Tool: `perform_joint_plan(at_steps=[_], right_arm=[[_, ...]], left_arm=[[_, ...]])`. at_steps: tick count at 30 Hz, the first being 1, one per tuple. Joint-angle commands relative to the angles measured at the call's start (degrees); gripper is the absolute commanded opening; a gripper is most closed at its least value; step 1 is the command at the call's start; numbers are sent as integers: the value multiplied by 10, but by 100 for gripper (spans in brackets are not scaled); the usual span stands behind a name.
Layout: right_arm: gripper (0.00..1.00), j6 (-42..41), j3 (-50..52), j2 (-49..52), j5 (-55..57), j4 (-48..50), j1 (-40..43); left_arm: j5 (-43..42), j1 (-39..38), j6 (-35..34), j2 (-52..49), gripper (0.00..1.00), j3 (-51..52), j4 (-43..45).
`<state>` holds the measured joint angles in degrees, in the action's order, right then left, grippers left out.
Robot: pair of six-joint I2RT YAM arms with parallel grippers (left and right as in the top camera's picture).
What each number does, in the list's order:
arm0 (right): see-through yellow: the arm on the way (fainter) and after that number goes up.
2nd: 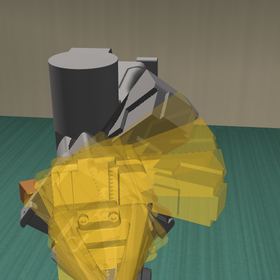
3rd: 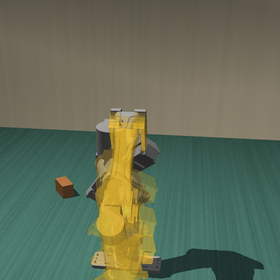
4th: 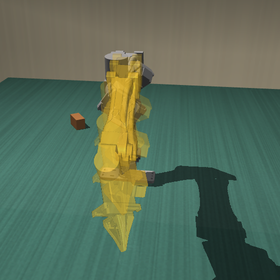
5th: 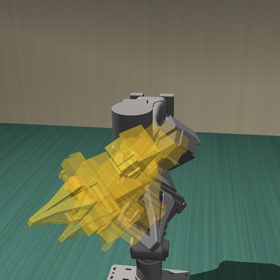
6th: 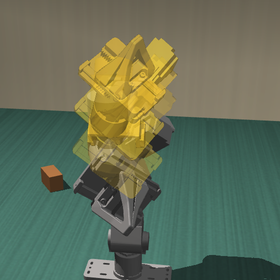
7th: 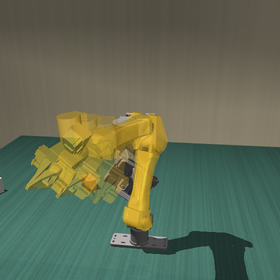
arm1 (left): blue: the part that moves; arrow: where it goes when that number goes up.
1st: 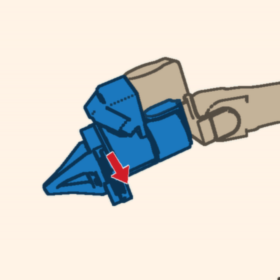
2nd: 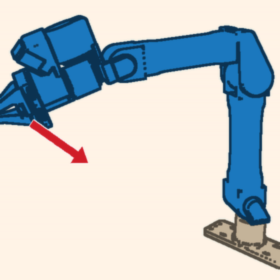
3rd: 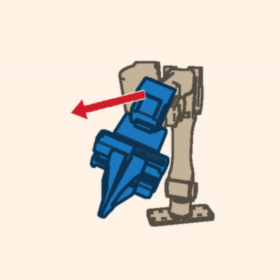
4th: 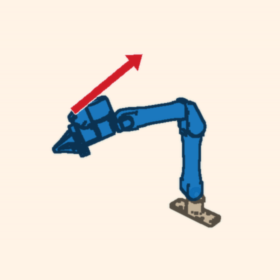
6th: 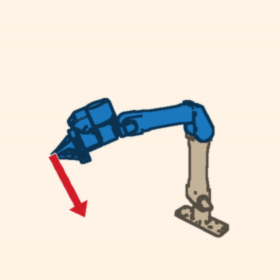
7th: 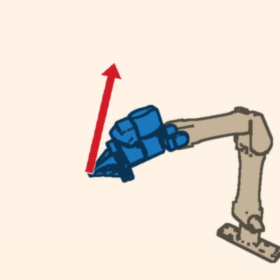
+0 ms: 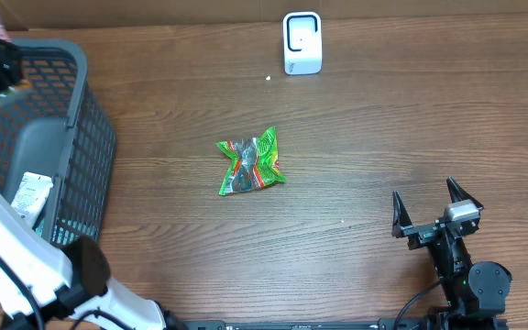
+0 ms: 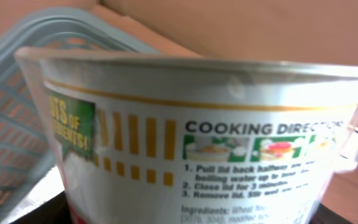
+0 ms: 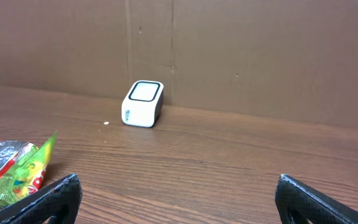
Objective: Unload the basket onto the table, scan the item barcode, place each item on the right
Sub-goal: 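Carry the cup noodle out and set it left of the snack bag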
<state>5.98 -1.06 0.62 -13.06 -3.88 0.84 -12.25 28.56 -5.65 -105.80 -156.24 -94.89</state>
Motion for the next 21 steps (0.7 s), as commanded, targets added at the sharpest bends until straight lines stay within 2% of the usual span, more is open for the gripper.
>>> perform_joint_plan(at_steps=[1, 6, 11, 15, 16, 21], right_arm=[[100, -3, 6, -5, 6, 4, -1], [100, -3, 6, -5, 6, 4, -1], [100, -3, 6, -5, 6, 4, -1], [100, -3, 6, -5, 6, 4, -1], [100, -3, 6, -5, 6, 4, -1], [100, -3, 6, -5, 6, 4, -1]], left_arm=[[-13, -51, 2, -2, 70, 1, -19], [-13, -148, 5, -16, 71, 36, -19], [9, -234, 8, -22, 72, 132, -17], [21, -282, 5, -26, 72, 251, 15], [22, -297, -1, -26, 71, 312, 41], [23, -322, -40, -26, 71, 485, 143]])
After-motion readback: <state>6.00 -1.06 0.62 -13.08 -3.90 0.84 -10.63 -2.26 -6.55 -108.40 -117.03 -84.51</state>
